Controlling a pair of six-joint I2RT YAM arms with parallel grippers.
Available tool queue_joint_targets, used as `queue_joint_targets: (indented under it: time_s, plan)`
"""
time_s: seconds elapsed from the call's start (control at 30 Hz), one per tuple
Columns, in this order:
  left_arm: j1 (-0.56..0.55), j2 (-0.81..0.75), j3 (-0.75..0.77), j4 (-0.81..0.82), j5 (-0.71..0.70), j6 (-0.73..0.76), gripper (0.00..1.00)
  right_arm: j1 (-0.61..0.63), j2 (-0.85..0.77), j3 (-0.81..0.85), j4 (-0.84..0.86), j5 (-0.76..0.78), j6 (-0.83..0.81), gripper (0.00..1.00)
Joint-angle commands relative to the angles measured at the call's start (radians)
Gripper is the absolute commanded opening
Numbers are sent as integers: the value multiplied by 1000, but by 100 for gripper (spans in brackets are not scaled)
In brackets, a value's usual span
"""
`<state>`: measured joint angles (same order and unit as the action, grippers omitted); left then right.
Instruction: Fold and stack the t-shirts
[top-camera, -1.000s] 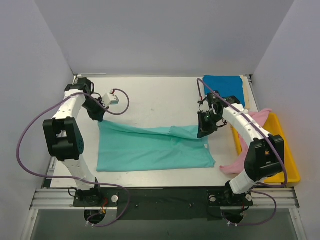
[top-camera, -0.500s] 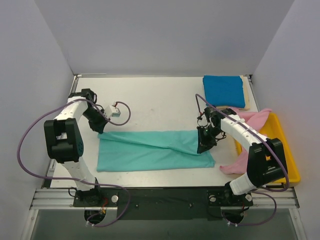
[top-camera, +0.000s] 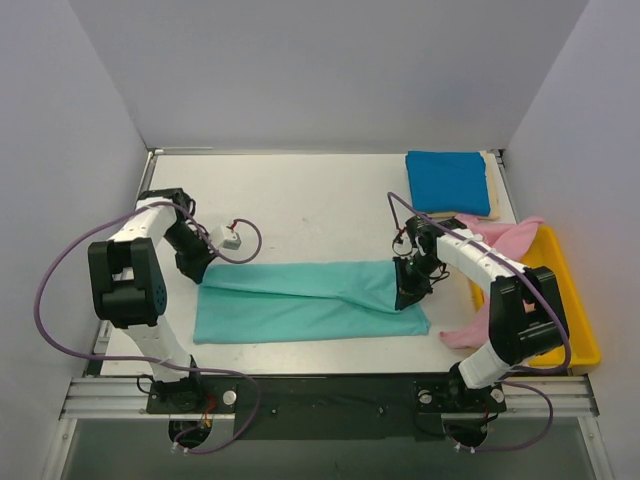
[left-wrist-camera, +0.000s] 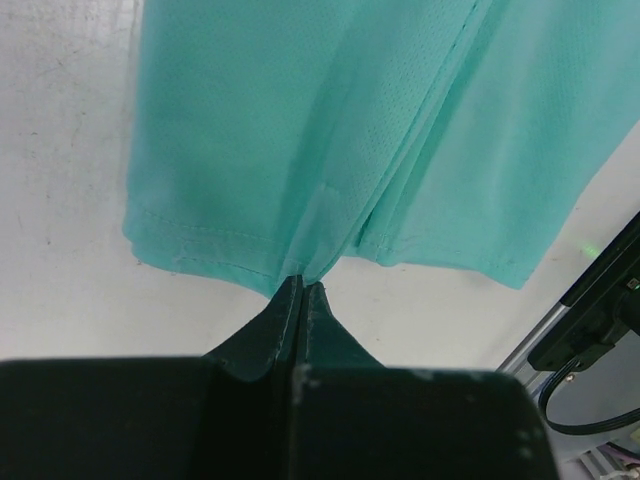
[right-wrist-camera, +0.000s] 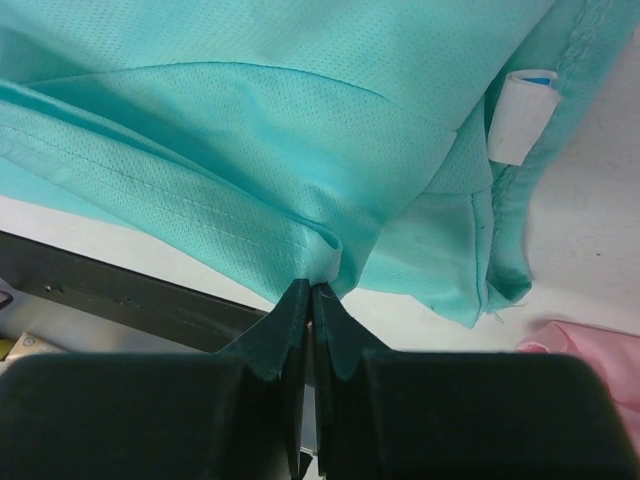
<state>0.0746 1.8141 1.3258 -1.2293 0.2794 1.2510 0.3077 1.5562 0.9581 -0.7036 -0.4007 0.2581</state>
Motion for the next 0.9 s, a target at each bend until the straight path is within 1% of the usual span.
queue_joint_targets:
  time_s: [0.0,0.03,0.07,0.1,0.13,0.2,0.27,0.33,0.37,0.43,0.47,0.5,0.53,0.57,0.6,0.73,0.87]
  plan:
    - [1,-41,-19,-52,-26,54,9,2,16,1,-33,22,-16,3]
    - [-1,-41,-20,-65,-35,62,16,2,19,1,-37,11,-14,8]
    - [-1,-38,-17,-76,-37,67,34,2,21,1,-40,4,-16,24]
    - [-2,-36,-14,-110,-40,82,40,4,21,4,-51,-18,-22,29]
    - [-4,-33,-7,-124,-42,88,51,4,19,7,-63,-21,-23,37]
    - [-1,-35,9,-174,-45,111,56,5,2,16,-103,-24,-42,40]
    - [1,-38,30,-203,-46,119,57,5,-33,40,-149,-36,-81,42]
    - [2,-36,73,-234,-20,117,57,10,-74,98,-143,-65,-109,42]
    - [1,-33,94,-248,19,110,57,19,-90,111,-134,-67,-117,42]
    - [-6,-19,163,-214,90,48,53,48,-85,159,-64,-60,-122,38]
    - [-9,-16,173,-169,121,-16,53,68,-56,188,2,-55,-106,22]
    - [-21,-12,187,-147,132,-54,51,82,-35,211,34,-58,-102,15]
    - [-24,-10,188,-101,157,-111,51,106,28,255,64,-69,-99,2]
    - [-27,-13,190,-87,179,-133,51,119,65,283,75,-61,-102,0]
    - [-26,-16,188,-63,216,-160,51,142,129,325,82,-47,-114,0]
    - [-29,-45,151,-9,253,-211,51,185,264,401,101,-73,-154,0]
    - [-29,-67,109,19,230,-226,51,226,303,393,78,-128,-207,0]
